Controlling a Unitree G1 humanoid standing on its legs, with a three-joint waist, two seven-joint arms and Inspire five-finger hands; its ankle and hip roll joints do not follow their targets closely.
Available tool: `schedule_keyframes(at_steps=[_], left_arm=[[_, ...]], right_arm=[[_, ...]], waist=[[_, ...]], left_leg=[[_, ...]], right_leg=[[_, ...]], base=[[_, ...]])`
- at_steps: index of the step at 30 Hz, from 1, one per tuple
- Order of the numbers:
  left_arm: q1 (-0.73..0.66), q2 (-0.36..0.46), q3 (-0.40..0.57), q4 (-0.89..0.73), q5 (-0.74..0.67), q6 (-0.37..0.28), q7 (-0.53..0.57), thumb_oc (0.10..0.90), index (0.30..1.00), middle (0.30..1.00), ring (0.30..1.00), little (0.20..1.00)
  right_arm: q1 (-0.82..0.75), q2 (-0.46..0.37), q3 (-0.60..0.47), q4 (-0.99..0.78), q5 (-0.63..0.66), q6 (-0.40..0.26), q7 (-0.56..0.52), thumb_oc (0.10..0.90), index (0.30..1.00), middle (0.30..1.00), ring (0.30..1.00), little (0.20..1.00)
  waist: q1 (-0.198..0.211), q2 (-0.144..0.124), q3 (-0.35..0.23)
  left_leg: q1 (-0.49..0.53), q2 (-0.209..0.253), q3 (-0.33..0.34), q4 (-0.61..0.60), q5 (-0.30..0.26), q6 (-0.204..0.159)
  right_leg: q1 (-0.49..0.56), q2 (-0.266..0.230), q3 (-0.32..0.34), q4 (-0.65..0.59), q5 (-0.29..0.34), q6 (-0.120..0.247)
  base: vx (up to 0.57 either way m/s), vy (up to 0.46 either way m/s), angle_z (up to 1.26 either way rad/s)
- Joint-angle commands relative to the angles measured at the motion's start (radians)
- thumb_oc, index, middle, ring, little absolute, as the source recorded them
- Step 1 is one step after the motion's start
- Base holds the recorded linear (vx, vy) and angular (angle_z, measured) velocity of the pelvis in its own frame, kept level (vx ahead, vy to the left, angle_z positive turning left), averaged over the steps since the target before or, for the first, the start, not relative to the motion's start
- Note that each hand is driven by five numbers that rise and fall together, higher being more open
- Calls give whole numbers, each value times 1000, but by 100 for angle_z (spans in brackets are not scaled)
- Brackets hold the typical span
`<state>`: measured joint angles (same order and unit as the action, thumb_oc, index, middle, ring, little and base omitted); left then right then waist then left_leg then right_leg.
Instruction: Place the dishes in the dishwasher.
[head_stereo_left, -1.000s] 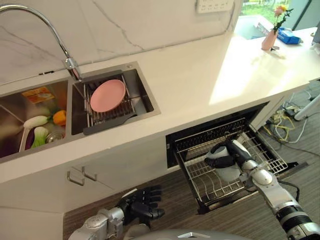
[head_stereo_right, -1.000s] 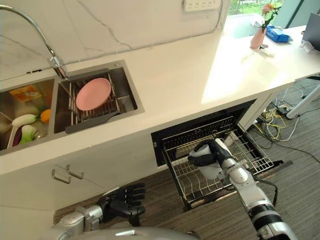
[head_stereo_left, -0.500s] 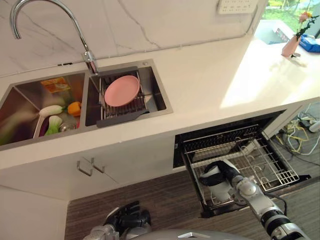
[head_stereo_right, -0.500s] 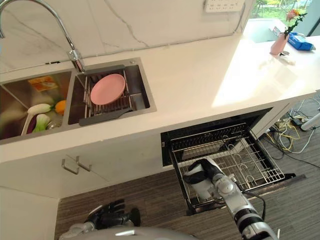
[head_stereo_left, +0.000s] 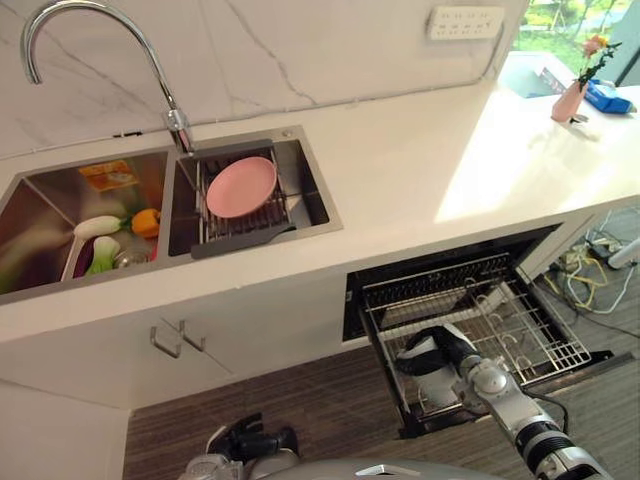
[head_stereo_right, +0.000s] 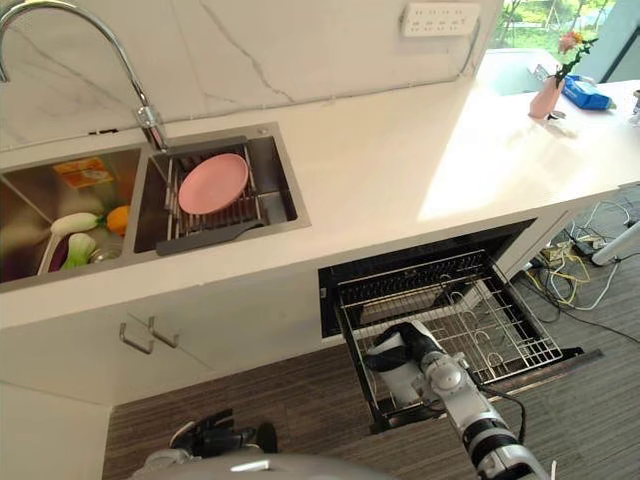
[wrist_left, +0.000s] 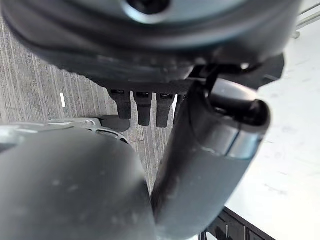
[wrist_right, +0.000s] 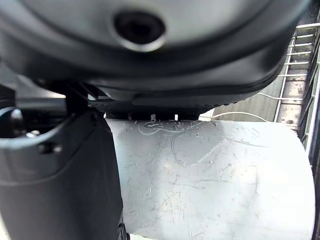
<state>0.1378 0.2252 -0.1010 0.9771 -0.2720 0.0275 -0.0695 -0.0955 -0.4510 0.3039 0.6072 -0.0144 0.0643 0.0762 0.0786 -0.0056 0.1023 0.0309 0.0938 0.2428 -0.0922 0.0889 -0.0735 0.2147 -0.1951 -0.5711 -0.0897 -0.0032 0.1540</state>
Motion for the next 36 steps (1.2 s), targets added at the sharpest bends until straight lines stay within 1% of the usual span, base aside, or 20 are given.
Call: schedule_keyframes(at_steps=[1, 8, 19, 36], left_arm=[[-10, 17, -30, 39, 61, -12, 14, 800, 900, 900, 900, 900], [-19, 13, -29, 43, 63, -16, 18, 800, 900, 900, 900, 900], [-15, 15, -24, 47, 69, -15, 20, 800, 900, 900, 900, 900], [-14, 14, -13, 67, 73, -17, 24, 800, 900, 900, 900, 900]], right_arm=[[-99, -52, -35, -84, 45, -68, -37, 800, 900, 900, 900, 900], [-96, -45, -45, -78, 50, -71, -42, 800, 900, 900, 900, 900], [-99, -26, -36, -67, 48, -69, -44, 800, 900, 900, 900, 900], [-99, -20, -37, -49, 50, -68, -45, 800, 900, 900, 900, 900]], waist=[[19, -20, 11], [15, -19, 5], [24, -18, 2], [34, -23, 0]], left_leg=[[77, 62, 20, 19, -13, -56], [82, 60, 22, 19, -14, -55], [81, 59, 15, 16, -16, -54], [83, 58, 5, 14, -17, -54]], right_leg=[[-32, -55, 5, 38, 47, 21], [-30, -58, 6, 39, 48, 21], [-27, -59, 1, 37, 50, 22], [-22, -55, -4, 41, 47, 20]], base=[[7, 4, -5], [4, 1, -2], [0, 0, 0], [0, 1, 1]])
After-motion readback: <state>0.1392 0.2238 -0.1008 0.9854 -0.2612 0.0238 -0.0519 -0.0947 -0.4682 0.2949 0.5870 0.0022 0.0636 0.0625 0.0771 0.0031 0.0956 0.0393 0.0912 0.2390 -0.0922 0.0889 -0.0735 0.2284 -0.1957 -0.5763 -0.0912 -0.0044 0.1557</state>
